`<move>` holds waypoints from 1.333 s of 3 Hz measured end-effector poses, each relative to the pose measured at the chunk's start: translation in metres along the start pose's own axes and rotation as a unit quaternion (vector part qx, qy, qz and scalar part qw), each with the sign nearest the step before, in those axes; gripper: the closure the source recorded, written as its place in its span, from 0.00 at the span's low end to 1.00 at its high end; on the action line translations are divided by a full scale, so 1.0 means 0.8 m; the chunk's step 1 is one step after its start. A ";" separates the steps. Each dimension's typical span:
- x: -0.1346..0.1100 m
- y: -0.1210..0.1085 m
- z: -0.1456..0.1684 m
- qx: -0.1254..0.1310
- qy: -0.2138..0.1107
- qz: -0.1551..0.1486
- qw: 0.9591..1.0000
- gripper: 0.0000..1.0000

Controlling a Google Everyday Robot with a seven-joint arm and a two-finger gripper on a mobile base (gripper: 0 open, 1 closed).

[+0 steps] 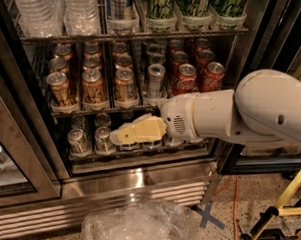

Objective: Pick orange can from middle shelf of fridge

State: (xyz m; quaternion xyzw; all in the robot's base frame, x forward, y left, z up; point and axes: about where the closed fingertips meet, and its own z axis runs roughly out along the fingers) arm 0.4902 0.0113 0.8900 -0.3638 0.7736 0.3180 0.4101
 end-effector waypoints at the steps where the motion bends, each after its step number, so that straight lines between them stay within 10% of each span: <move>1: -0.017 0.005 0.025 0.029 -0.052 0.027 0.998 0.00; 4: -0.031 -0.016 0.039 0.084 -0.083 0.042 0.992 0.00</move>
Offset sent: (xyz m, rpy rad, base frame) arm 0.0068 0.0197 0.0018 0.0715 -0.0210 -0.0738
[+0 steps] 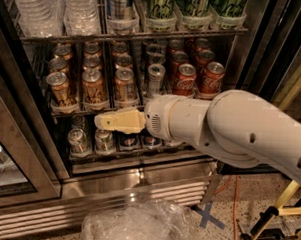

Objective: Pick orange can from middle shelf of fridge

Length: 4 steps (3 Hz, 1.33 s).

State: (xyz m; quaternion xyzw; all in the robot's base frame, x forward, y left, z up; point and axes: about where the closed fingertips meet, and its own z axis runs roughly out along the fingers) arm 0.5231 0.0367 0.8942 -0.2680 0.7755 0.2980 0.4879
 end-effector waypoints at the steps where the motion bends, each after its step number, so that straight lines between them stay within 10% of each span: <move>1: 0.034 0.010 0.040 0.033 0.008 0.017 0.999 0.00; 4: 0.108 0.073 0.145 0.097 0.002 -0.002 0.995 0.00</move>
Offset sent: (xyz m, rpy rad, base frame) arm 0.0903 0.0352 -0.0779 0.0080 -0.1964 -0.4850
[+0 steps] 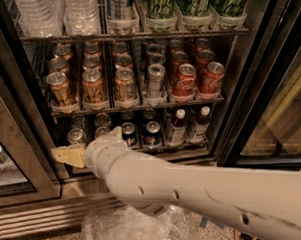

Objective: Pick orange can from middle shelf of fridge

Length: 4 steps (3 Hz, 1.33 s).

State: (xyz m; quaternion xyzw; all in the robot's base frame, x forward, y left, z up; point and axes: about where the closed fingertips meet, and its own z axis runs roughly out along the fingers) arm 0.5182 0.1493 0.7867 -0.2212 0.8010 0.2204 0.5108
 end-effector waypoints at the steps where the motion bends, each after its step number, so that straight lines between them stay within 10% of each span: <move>1: 0.020 0.045 0.008 0.024 0.004 -0.027 0.999 0.00; 3: 0.013 -0.004 0.011 0.136 -0.050 -0.022 0.989 0.00; 4: -0.008 -0.052 0.003 0.201 -0.098 -0.017 0.975 0.00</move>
Offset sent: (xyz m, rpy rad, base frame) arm 0.0519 -0.1217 0.0787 -0.1358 -0.5544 -0.8547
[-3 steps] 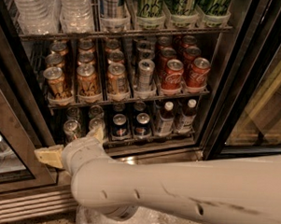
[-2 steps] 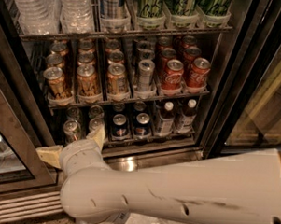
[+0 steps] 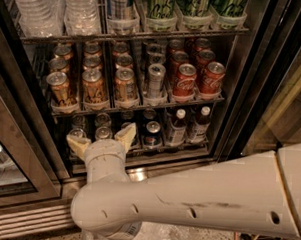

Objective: Pick orange can from middle shelf of fridge

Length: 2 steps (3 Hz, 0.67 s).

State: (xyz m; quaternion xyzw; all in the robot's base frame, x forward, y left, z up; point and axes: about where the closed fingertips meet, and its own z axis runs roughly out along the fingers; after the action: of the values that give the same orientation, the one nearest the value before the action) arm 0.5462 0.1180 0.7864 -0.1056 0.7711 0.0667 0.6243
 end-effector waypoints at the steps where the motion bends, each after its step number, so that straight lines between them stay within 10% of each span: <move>1: -0.017 -0.022 -0.002 0.035 -0.024 0.000 0.999 0.00; 2: -0.017 -0.022 -0.002 0.035 -0.024 0.000 0.999 0.00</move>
Offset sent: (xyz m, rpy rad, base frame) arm 0.0054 -0.0163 0.0136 -0.0026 -0.0511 -0.0644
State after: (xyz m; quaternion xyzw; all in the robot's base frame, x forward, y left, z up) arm 0.5516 0.1012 0.8006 -0.0826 0.7575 0.0422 0.6462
